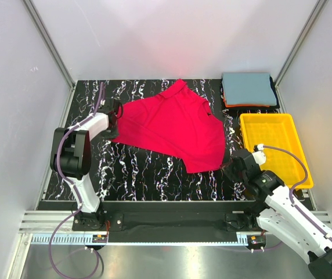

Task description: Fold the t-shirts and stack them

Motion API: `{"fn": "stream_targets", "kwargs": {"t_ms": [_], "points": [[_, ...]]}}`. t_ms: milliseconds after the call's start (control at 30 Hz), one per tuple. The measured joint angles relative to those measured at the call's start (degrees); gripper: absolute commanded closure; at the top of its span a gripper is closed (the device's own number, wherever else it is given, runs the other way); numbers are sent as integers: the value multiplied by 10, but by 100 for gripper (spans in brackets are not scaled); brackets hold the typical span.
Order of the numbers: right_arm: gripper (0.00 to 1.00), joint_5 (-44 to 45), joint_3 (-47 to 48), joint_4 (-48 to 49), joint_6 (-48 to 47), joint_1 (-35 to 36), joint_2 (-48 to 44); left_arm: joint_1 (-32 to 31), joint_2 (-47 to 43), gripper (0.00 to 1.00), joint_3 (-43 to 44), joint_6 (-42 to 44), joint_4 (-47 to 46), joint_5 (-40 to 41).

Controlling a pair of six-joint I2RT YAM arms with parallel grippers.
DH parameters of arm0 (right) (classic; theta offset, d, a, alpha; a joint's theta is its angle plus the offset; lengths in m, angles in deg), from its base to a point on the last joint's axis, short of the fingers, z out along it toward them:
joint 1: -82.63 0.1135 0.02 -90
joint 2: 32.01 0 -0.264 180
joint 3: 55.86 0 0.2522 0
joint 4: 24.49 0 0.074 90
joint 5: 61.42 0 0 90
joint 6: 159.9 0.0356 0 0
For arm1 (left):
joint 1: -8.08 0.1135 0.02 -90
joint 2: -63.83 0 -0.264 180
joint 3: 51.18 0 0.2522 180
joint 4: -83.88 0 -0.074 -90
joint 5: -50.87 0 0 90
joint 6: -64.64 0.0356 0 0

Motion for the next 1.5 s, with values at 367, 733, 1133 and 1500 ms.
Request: {"fn": "stream_targets", "kwargs": {"t_ms": [367,733,1133,1500], "points": [[100,0,-1,0,-7,0,-2,6,-6,100,1,-3,3,2],[100,43,85,-30,-67,0,12,15,-128,100,83,-13,80,0],[100,130,426,-71,-178,0,56,14,-419,100,239,-103,111,-41],[100,167,568,-190,-177,0,-69,14,-575,100,303,-184,146,-87]]}}
